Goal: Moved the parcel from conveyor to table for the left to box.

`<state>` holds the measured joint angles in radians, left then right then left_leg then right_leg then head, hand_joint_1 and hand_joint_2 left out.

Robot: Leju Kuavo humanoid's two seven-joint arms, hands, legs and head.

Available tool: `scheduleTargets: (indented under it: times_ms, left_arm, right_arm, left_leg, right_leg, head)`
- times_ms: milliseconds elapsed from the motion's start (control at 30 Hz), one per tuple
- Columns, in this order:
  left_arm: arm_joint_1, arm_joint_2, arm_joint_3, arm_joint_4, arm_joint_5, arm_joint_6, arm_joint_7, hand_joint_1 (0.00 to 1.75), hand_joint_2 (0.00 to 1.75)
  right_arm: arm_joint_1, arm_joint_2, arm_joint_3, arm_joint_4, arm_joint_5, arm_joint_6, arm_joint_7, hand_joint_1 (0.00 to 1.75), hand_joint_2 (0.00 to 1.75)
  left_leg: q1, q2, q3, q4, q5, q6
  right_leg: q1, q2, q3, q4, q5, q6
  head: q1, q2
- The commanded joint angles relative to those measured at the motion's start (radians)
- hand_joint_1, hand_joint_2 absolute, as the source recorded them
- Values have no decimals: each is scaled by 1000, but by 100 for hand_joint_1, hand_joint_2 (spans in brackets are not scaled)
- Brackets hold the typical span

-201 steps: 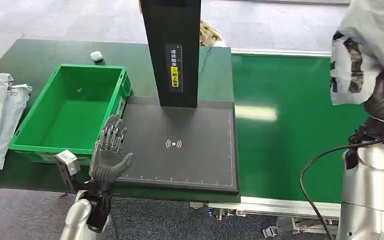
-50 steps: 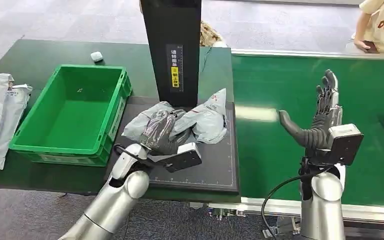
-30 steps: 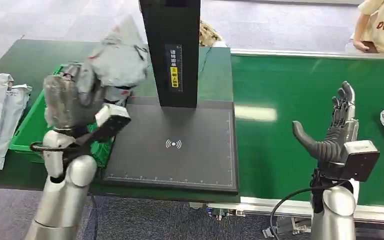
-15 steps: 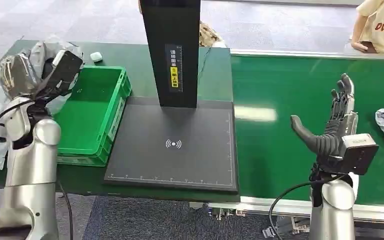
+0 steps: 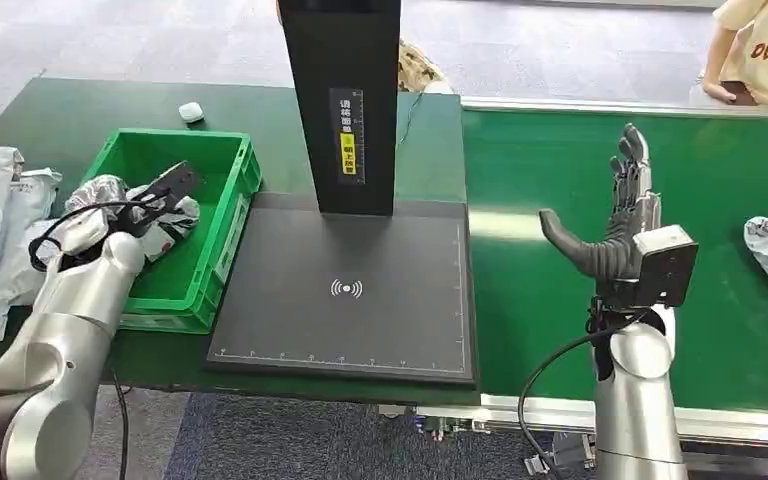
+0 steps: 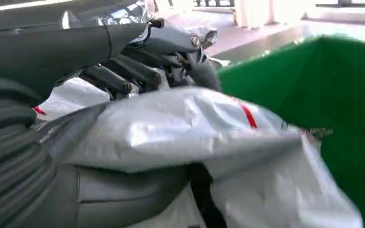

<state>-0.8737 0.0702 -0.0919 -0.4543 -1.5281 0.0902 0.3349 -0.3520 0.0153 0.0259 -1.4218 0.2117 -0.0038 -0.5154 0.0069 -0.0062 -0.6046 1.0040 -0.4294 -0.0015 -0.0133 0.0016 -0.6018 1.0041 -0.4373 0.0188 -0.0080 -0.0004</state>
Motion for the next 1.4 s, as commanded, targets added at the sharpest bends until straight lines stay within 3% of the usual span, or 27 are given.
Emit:
scheduleTargets:
  times_ms: [33,100,267,367,467,533,633,667,967,1167,1400]
  left_arm:
    - [-46,-25,97,42,104,240,-136,0,175]
    - [-32,-41,119,-2,159,326,-222,0,175]
    - [-35,-44,118,-2,159,322,-222,0,175]
    - [-10,-58,130,-58,219,389,-304,0,175]
    - [81,-103,131,-241,428,424,-491,0,175]
    - [200,-119,82,-440,644,368,-570,0,175]
    - [350,-124,3,-643,1049,156,-679,0,175]
    - [375,-110,-33,-664,1077,170,-678,0,175]
    - [359,-99,-39,-650,1088,172,-675,0,175]
    - [538,-164,-75,-803,1426,-131,-744,0,175]
    - [631,-199,-104,-750,1588,-258,-802,0,175]
  right_arm:
    - [14,-38,3,28,-16,-10,-4,0,175]
    - [23,-40,1,22,-22,-13,-6,0,175]
    - [25,-41,1,22,-22,-14,-6,0,175]
    - [29,-35,0,19,-26,-21,-7,0,175]
    - [55,-43,-4,12,-29,-40,-11,0,175]
    - [73,-54,-6,14,-39,-49,-19,0,175]
    - [92,-54,-3,17,-48,-50,-30,0,175]
    - [93,-55,3,19,-49,-50,-31,0,175]
    - [88,-55,5,17,-49,-50,-31,0,175]
    - [124,-25,43,24,-138,27,-14,0,175]
    - [150,26,133,137,-174,80,20,0,175]
  left_leg:
    - [1,-1,2,0,-1,0]
    - [1,-2,4,-1,-1,0]
    - [1,-1,2,0,-1,0]
    - [1,-1,6,-2,-1,0]
    - [0,-2,5,-2,-1,0]
    - [1,-3,9,-4,-1,0]
    - [-1,-1,6,-4,-1,1]
    - [-1,0,7,-4,-1,1]
    - [0,0,4,-1,-2,1]
    - [0,2,7,-3,-3,1]
    - [0,4,8,-3,-5,1]
  right_leg:
    - [1,-1,3,-1,-1,-1]
    - [1,-2,5,-2,-1,-1]
    - [1,-2,2,-1,-1,0]
    - [1,-2,7,-3,-1,-1]
    - [1,-3,6,-3,-1,-1]
    - [1,-4,10,-5,-2,-1]
    - [-1,-1,6,-4,-1,0]
    - [-1,0,7,-5,-1,0]
    - [0,-1,4,-2,-1,0]
    - [0,1,7,-5,-2,0]
    - [0,3,8,-4,-3,0]
  head:
    - [0,0]
    - [0,0]
    - [0,0]
    - [0,0]
    - [0,0]
    - [0,0]
    - [0,0]
    - [0,0]
    - [0,0]
    - [1,0]
    - [0,0]
